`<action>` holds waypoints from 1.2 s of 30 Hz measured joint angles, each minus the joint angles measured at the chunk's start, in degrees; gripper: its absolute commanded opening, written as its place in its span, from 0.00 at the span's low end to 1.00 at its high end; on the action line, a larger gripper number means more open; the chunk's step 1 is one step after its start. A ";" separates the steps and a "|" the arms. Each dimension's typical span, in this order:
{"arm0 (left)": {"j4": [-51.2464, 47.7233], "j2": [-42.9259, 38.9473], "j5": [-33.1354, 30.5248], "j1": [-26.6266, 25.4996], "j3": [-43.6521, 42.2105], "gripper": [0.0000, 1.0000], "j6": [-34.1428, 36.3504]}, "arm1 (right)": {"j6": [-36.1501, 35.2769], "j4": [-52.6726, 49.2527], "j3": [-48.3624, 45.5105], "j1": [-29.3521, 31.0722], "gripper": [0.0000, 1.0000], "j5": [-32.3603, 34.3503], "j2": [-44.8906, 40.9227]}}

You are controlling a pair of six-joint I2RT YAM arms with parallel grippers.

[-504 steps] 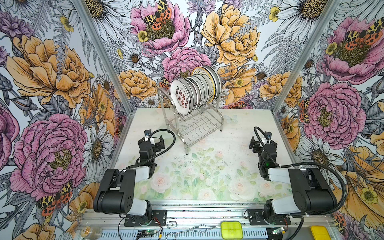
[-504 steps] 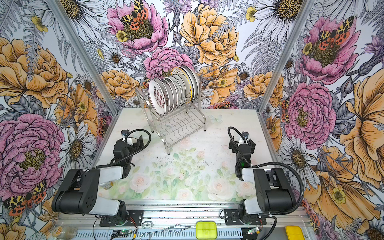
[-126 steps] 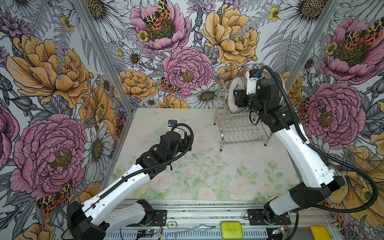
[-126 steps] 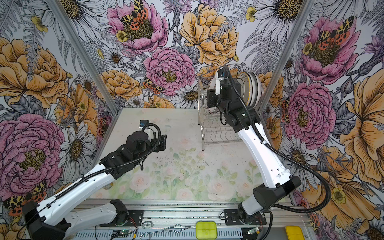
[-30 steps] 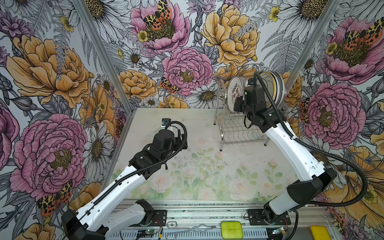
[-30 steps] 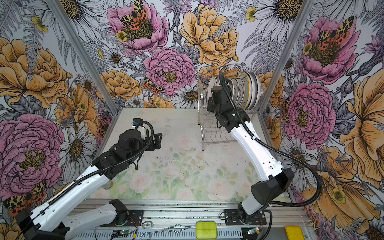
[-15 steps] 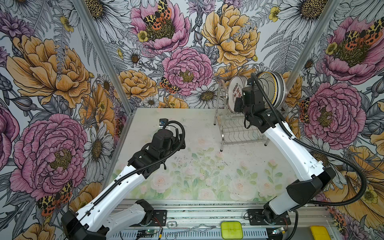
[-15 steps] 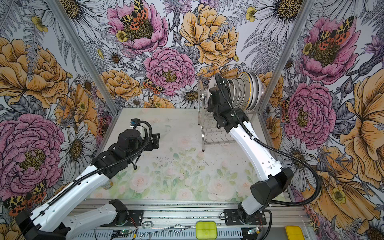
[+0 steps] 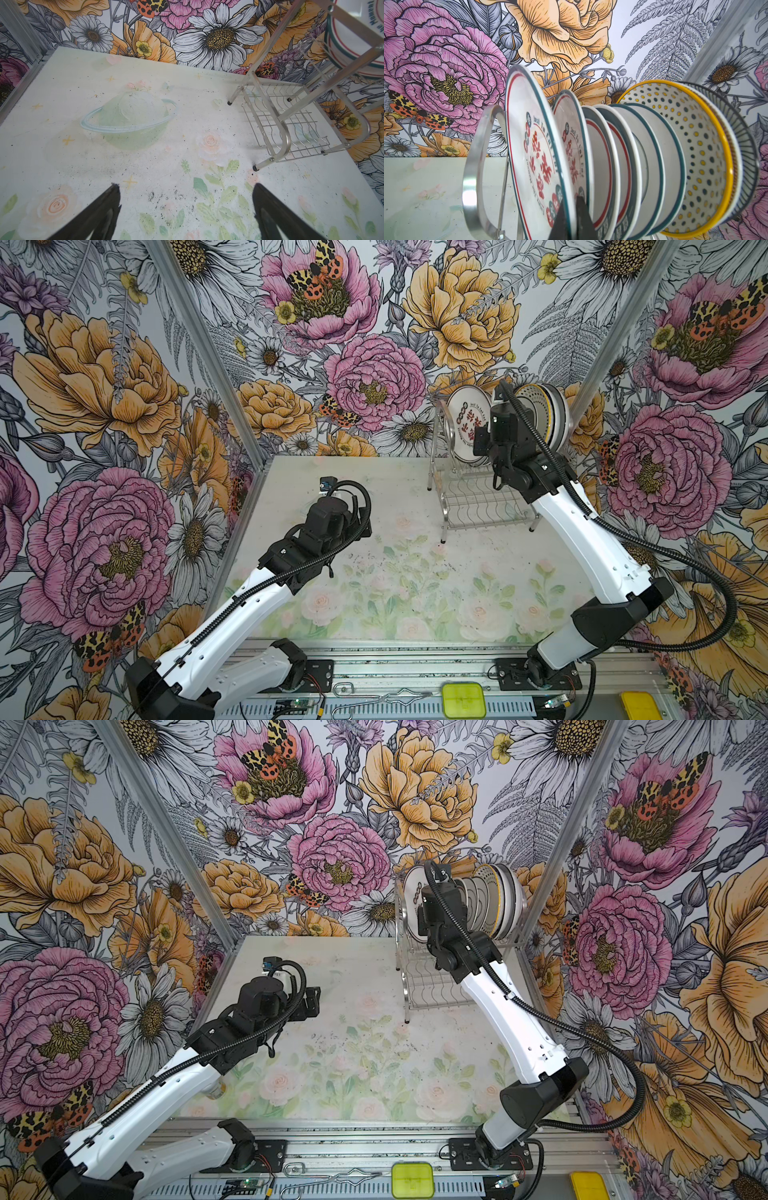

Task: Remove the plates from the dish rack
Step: 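Close the right gripper on the nearest plate's rim, then lift the white plate up out of the rack with the right gripper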

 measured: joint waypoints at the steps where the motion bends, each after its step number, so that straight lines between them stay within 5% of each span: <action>1: -0.04 0.11 0.02 0.00 0.00 0.99 -0.11 | -0.59 0.15 0.76 0.00 0.00 -0.04 0.20; 24: -0.46 6.40 2.51 -0.42 4.28 0.99 -3.50 | -12.50 15.39 7.10 0.00 0.00 6.62 1.05; 29: -0.48 10.03 2.51 -1.53 5.90 0.99 -5.18 | -10.40 17.09 6.38 -0.92 0.00 1.84 -0.79; 36: -0.46 11.67 2.54 -2.21 8.28 0.99 -6.64 | -1.64 17.33 -8.66 -1.49 0.00 -9.49 -15.37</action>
